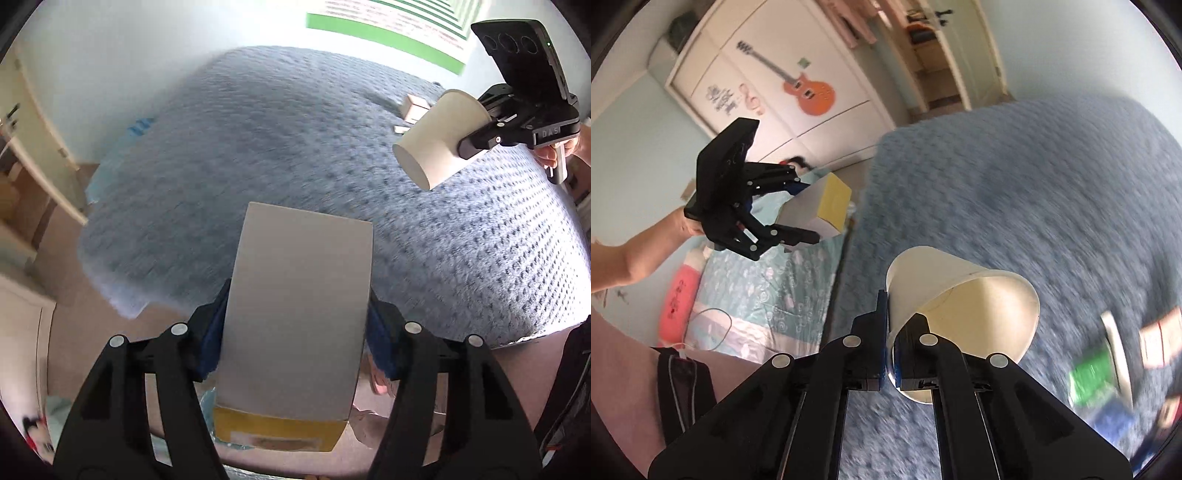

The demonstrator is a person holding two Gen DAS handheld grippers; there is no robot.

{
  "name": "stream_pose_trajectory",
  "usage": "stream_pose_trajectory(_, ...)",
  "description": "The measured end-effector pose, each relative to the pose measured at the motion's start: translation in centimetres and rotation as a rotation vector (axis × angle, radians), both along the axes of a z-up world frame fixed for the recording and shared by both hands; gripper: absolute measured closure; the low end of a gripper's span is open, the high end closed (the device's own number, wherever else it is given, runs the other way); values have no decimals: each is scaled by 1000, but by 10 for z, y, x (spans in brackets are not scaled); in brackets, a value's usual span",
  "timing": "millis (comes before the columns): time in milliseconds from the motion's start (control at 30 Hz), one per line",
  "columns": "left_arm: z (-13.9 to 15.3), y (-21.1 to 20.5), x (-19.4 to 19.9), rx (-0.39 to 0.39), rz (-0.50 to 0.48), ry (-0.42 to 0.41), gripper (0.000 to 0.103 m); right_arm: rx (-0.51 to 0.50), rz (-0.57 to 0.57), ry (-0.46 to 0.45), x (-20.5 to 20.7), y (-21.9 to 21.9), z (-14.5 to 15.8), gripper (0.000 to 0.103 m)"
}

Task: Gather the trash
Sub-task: 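Lift and carry the white-and-yellow box and paper cup toward the teal bin, then open both grippers over the bin to drop the box and cup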

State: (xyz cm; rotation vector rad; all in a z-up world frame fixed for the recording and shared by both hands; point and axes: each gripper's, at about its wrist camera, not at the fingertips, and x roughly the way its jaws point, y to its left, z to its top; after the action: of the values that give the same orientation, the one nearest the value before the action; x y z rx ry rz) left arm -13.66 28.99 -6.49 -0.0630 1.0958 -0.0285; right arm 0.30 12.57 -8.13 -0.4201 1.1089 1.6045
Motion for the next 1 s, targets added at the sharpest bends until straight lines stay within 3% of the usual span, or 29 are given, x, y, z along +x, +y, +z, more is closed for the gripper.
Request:
stream_pose_trajectory(500,0,72,-152,21,357,13,42,21,348,6,-112,149,-2,99)
stream_pose_trajectory(1000,-46,116,-260,-56,608,64,42,-70,574,59,-227,255,-46,99)
